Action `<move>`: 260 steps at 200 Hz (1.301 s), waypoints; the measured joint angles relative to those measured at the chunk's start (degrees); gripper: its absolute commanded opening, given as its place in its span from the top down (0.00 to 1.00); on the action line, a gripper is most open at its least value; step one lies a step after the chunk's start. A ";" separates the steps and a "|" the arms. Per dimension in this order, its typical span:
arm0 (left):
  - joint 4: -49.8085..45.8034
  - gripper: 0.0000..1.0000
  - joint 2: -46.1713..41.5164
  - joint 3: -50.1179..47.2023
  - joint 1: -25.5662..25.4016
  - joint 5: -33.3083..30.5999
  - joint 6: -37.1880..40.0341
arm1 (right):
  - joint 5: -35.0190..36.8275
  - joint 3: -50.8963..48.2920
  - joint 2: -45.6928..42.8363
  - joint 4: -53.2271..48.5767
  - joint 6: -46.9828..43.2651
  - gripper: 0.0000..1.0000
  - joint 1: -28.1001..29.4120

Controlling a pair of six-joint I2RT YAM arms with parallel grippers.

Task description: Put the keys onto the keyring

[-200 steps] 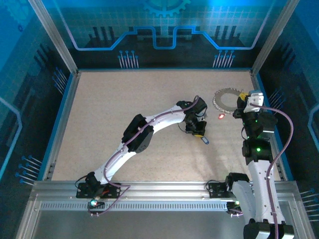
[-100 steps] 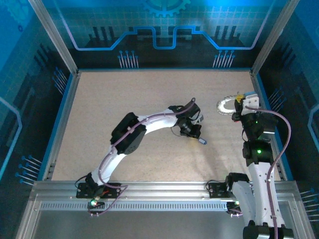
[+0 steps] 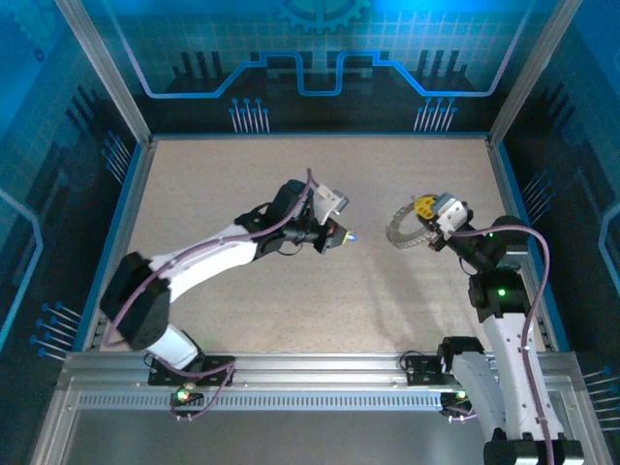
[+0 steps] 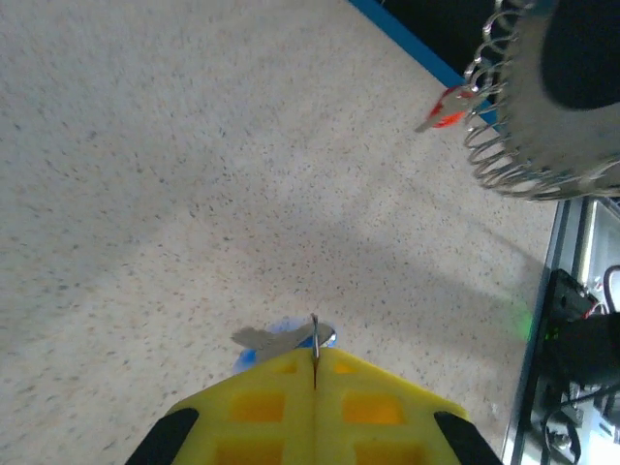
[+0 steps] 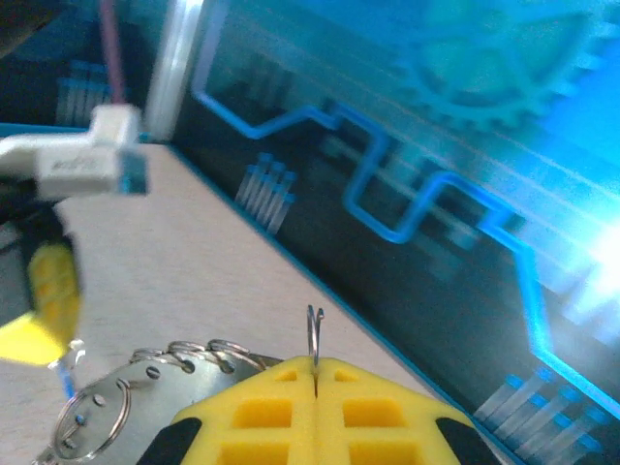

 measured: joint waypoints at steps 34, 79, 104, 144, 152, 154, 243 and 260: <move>6.34 1.00 -14.45 -11.43 0.00 -0.02 12.37 | -12.07 6.97 5.57 -10.01 -6.91 1.00 9.44; 7.37 1.00 -23.76 -13.77 0.83 2.56 22.80 | -22.38 14.86 11.89 -22.05 -15.06 1.00 19.82; 8.57 1.00 -28.20 -16.15 0.90 4.02 25.64 | -23.74 15.45 13.88 -24.74 -17.16 1.00 24.41; 8.28 1.00 -32.65 -17.20 0.90 6.58 30.42 | -20.65 14.32 15.61 -23.19 -17.55 1.00 31.54; 8.31 1.00 -33.24 -17.33 0.90 7.15 31.39 | -20.11 13.77 15.65 -22.08 -17.16 1.00 32.28; 8.33 1.00 -33.40 -17.40 0.90 7.30 31.67 | -19.96 13.64 15.74 -21.88 -17.05 1.00 32.46; 3.87 1.00 -34.88 -17.57 0.90 11.78 40.76 | -18.21 14.97 23.58 -20.70 -16.83 1.00 35.19; 2.14 1.00 -35.28 -17.57 0.90 12.83 42.77 | -18.23 15.23 23.65 -20.72 -16.83 1.00 35.19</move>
